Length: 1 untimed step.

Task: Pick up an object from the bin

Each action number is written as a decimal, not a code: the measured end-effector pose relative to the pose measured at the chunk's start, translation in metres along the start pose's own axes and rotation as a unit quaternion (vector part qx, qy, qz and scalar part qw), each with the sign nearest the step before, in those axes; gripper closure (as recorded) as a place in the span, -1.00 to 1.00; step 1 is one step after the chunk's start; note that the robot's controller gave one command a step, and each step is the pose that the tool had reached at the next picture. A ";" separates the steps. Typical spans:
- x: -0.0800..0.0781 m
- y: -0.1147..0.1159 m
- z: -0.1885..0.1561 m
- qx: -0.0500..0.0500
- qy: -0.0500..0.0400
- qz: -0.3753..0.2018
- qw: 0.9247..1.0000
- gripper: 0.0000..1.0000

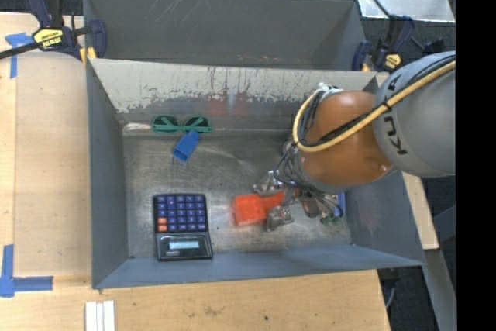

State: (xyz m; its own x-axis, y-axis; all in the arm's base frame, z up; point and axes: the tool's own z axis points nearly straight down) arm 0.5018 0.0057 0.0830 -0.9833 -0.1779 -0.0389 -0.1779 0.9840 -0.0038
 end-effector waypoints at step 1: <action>0.000 0.000 0.000 0.000 0.000 0.000 1.000 1.00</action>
Offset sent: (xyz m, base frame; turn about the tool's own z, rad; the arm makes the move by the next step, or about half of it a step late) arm -0.0098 0.0040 0.1408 -0.0340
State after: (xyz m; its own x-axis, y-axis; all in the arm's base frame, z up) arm 0.5018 0.0056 0.0830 -0.9833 -0.1777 -0.0387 -0.1777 0.9841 -0.0037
